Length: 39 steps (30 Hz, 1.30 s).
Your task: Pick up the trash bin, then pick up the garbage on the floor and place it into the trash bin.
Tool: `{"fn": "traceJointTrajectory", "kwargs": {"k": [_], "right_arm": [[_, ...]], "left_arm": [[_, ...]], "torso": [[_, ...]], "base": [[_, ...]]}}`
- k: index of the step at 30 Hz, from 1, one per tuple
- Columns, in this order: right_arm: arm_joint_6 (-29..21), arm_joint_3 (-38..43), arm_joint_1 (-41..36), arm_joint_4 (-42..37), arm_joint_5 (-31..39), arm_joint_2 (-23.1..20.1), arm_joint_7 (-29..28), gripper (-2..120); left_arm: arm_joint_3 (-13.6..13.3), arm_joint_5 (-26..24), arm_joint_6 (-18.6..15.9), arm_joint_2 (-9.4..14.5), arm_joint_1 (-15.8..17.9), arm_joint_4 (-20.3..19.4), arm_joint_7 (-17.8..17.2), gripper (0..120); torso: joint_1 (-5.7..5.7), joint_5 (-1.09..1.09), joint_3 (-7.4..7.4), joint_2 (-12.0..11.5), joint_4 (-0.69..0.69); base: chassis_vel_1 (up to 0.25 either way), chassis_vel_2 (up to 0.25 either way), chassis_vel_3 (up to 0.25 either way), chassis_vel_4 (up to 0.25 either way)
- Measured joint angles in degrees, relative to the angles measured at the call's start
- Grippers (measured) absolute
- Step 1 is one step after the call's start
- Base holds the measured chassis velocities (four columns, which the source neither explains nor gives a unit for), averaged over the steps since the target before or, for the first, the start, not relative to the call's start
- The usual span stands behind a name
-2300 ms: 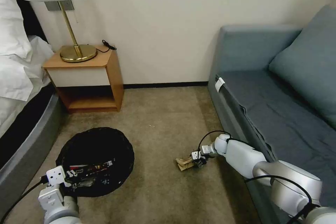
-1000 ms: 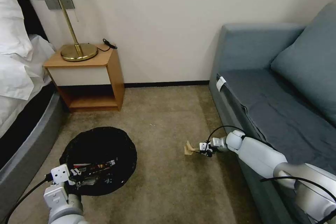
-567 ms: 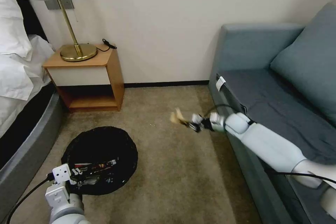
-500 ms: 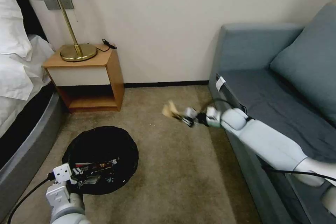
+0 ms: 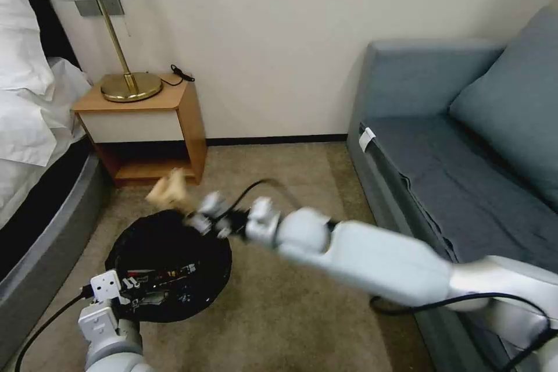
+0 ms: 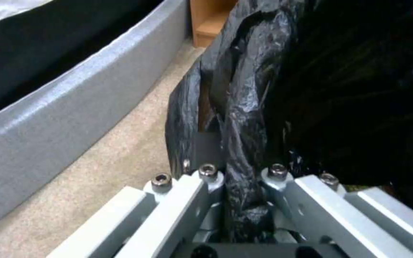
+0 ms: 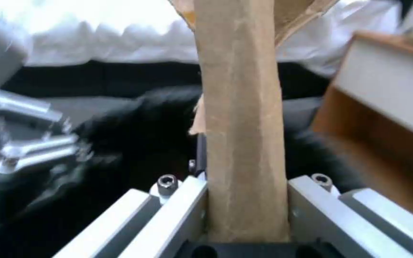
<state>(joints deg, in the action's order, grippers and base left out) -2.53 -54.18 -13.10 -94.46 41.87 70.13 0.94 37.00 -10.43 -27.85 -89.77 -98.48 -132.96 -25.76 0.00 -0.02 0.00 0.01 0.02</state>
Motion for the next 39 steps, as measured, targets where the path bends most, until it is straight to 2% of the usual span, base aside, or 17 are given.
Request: {"fn": "traceJointTrajectory", "kwargs": {"k": [9, 17, 18, 20, 22, 24, 25, 28, 30, 34, 39], "right_arm": [[-0.48, -5.15, -0.33, 2.97, -3.68, 1.03, -4.4, 0], [-1.35, -4.96, -0.05, 1.74, -4.87, -0.27, -6.49, 33], [-1.35, -4.96, -0.05, 1.74, -4.87, -0.27, -6.49, 33], [-1.66, -4.86, 0.21, 1.08, -4.89, -0.92, -6.61, 42], [-1.68, -4.86, 0.24, 1.01, -4.89, -0.98, -6.65, 44], [-1.81, -4.69, 0.49, 0.48, -4.91, -1.32, -6.93, 57], [-1.81, -4.69, 0.49, 0.48, -4.91, -1.32, -6.93, 57], [-1.97, -4.59, 1.0, -0.3, -4.91, -1.69, -7.0, 71], [-1.98, -4.62, 1.21, -0.51, -4.91, -1.81, -7.0, 75], [-2.09, -5.1, 2.49, -1.07, -5.43, -2.35, -6.9, 93], [-1.6, -5.24, 3.28, -1.11, -8.16, -2.73, -6.81, 99]], "left_arm": [[-0.7, 0.1, -0.31, -0.38, 0.16, -0.69, -0.01, 3], [-0.55, -0.07, -0.36, -0.39, -0.24, -1.25, -0.05, 3], [-0.55, -0.07, -0.36, -0.39, -0.24, -1.25, -0.05, 3], [-0.4, -0.23, -0.36, -0.33, -0.37, -1.41, -0.09, 3], [-0.38, -0.25, -0.36, -0.32, -0.37, -1.44, -0.09, 3], [-0.37, -0.46, -0.36, -0.32, -0.36, -1.55, -0.12, 3], [-0.37, -0.46, -0.36, -0.32, -0.36, -1.55, -0.12, 3], [-0.4, -0.9, -0.34, -0.33, -0.27, -1.56, -0.23, 3], [-0.45, -1.3, -0.35, -0.34, -0.26, -1.55, -0.3, 3], [-0.53, -2.39, -0.42, -0.39, -0.17, -1.23, -0.84, 3], [-0.65, -3.85, -0.67, -0.44, 0.13, -0.81, -1.04, 3]], "torso": [[0.0, 0.01, 0.0, 0.0, -0.02], [0.0, 0.02, 0.0, 0.0, -0.02], [0.0, 0.02, 0.0, 0.0, -0.02], [0.0, 0.02, 0.0, 0.0, -0.03], [0.0, 0.02, 0.0, 0.0, -0.03], [0.0, 0.02, 0.0, 0.0, -0.02], [0.0, 0.02, 0.0, 0.0, -0.02], [0.0, 0.02, 0.0, 0.0, -0.03], [0.0, 0.02, 0.0, 0.0, -0.03], [0.0, 0.02, 0.0, 0.0, -0.02], [0.0, 0.02, 0.0, -0.01, -0.03]], "base": [[0.0, 0.0, 0.0, 0.0], [0.0, 0.0, 0.0, 0.0], [0.0, 0.0, 0.0, 0.0], [0.0, 0.0, 0.0, 0.0], [0.0, 0.0, 0.0, 0.0], [0.0, 0.0, 0.0, 0.0], [0.0, 0.0, 0.0, 0.0], [0.0, 0.0, 0.0, 0.0], [0.0, 0.0, 0.0, 0.0], [0.0, 0.0, 0.0, 0.0], [0.0, 0.0, 0.0, 0.0]]}}
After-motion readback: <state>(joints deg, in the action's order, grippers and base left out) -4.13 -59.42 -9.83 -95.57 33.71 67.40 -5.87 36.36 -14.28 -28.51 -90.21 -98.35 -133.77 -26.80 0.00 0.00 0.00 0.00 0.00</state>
